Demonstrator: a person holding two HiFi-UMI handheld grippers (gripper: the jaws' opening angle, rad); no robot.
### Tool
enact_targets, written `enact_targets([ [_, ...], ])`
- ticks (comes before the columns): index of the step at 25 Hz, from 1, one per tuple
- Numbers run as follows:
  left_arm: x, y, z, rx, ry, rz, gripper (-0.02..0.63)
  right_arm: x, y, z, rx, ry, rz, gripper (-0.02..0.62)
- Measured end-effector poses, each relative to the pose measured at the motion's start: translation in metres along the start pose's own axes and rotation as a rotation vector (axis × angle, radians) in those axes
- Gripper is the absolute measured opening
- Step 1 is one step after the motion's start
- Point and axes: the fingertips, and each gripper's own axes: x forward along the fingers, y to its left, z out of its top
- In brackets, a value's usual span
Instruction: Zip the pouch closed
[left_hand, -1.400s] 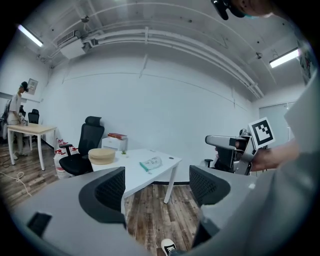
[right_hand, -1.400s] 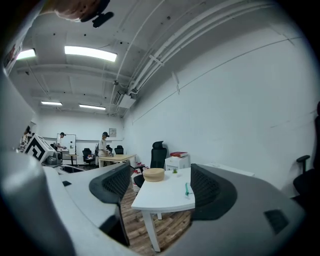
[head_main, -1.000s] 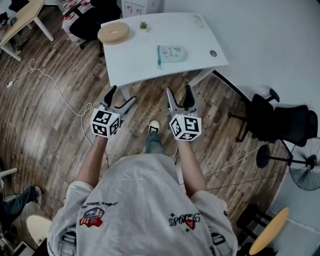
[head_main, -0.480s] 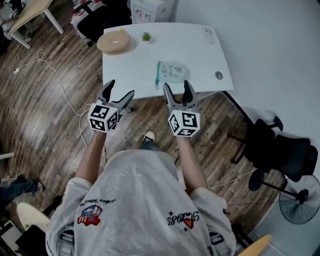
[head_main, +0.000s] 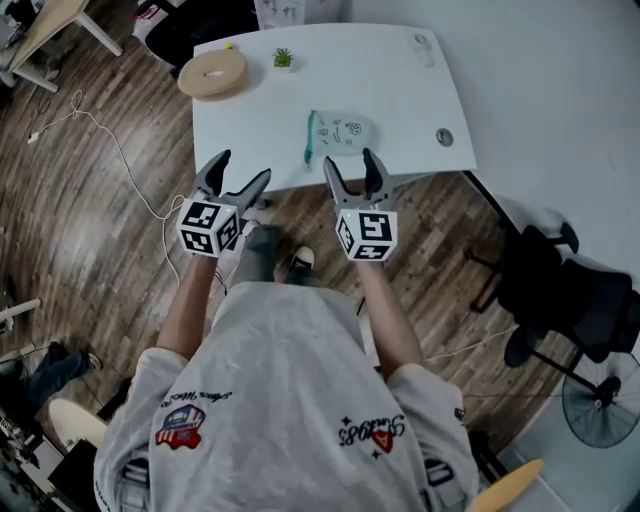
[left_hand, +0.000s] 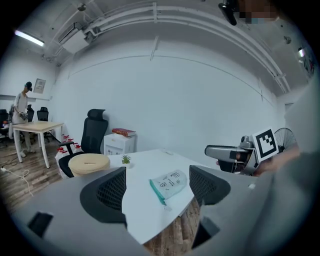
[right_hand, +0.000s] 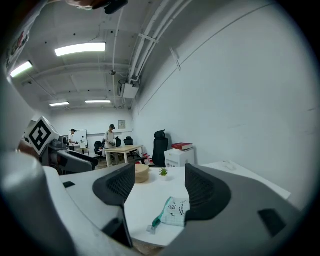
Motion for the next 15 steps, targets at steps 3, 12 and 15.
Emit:
enact_targets([
  [3, 0.014, 0.001, 0.002, 0.0, 0.0, -0.021, 0.387, 0.008, -0.008, -0.006, -0.025, 0.022, -0.015, 0.296],
  [12, 0.031, 0.019, -0.016, -0.033, 0.047, -0.027, 0.387, 0.038, 0.005, -0.046, -0.092, 0.143, 0.023, 0.284],
  [15, 0.028, 0.031, -0.028, -0.062, 0.064, -0.01, 0.387, 0.048, 0.016, -0.07, -0.102, 0.207, 0.053, 0.275],
])
